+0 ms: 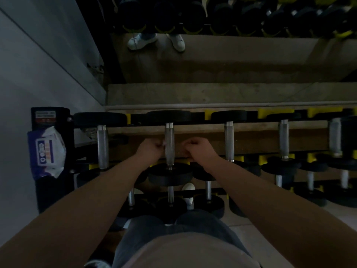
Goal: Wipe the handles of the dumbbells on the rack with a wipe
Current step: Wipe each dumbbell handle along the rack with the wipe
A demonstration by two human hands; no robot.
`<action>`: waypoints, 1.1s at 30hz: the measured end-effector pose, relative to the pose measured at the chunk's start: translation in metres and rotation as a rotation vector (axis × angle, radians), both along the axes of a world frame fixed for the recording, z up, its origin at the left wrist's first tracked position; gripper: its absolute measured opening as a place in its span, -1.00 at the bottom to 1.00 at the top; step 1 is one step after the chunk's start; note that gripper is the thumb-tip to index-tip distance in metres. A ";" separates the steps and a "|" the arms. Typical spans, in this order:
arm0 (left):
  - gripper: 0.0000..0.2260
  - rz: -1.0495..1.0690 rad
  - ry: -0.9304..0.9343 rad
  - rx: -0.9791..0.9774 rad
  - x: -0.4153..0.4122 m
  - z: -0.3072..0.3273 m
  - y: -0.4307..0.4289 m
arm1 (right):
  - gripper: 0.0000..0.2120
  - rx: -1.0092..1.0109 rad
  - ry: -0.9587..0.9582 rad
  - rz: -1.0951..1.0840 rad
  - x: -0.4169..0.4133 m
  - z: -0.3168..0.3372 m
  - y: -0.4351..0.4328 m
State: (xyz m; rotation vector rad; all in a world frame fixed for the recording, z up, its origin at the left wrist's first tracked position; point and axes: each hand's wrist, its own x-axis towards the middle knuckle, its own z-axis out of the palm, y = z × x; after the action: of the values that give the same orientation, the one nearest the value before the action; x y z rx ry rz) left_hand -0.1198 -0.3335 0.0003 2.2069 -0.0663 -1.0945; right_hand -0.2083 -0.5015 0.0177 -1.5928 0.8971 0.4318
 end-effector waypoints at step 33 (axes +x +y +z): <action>-0.80 -0.362 0.179 0.035 0.007 -0.024 0.006 | -0.89 0.150 0.227 -0.071 -0.011 -0.005 -0.012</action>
State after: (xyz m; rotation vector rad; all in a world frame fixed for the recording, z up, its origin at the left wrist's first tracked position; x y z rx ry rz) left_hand -0.1130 -0.3272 -0.0241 2.1683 -0.3831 -1.4944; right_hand -0.2189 -0.5137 0.0130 -1.3890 1.0642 0.6244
